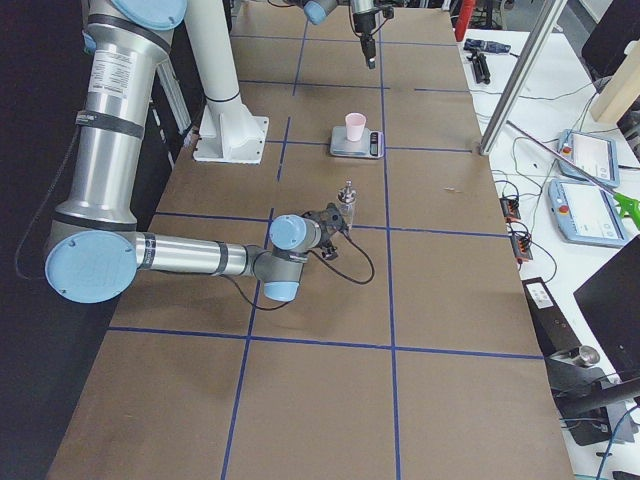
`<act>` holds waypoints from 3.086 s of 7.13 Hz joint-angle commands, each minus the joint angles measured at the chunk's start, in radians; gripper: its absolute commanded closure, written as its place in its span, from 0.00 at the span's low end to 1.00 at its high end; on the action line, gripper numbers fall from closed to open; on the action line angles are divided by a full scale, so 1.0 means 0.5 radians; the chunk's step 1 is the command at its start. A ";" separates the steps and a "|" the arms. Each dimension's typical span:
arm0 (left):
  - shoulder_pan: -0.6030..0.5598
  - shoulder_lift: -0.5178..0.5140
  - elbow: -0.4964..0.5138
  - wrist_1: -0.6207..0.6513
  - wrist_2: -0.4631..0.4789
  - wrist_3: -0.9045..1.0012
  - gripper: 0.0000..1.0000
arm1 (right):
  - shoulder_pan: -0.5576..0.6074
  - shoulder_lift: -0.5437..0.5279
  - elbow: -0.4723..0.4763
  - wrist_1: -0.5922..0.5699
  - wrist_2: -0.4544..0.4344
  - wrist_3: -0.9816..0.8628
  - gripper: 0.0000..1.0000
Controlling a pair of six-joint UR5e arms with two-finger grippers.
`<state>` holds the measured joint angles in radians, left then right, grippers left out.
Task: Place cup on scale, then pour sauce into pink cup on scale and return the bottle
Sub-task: 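Move the right gripper to the glass bottle and close around it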
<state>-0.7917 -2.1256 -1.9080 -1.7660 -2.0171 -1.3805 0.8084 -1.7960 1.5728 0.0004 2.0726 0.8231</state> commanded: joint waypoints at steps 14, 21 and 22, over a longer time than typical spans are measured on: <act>0.016 0.023 -0.010 0.001 -0.006 0.009 0.42 | -1.227 0.011 0.502 -1.009 -2.570 0.734 0.00; 0.016 0.027 -0.007 0.001 -0.003 0.024 0.42 | -1.243 0.045 0.435 -1.010 -2.774 0.824 0.00; 0.016 0.027 -0.007 0.001 -0.003 0.024 0.42 | -1.246 0.045 0.432 -1.010 -2.774 0.824 0.00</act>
<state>-0.7839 -2.1123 -1.9114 -1.7656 -2.0187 -1.3684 0.1868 -1.7742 1.7926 -0.5047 0.6861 1.2343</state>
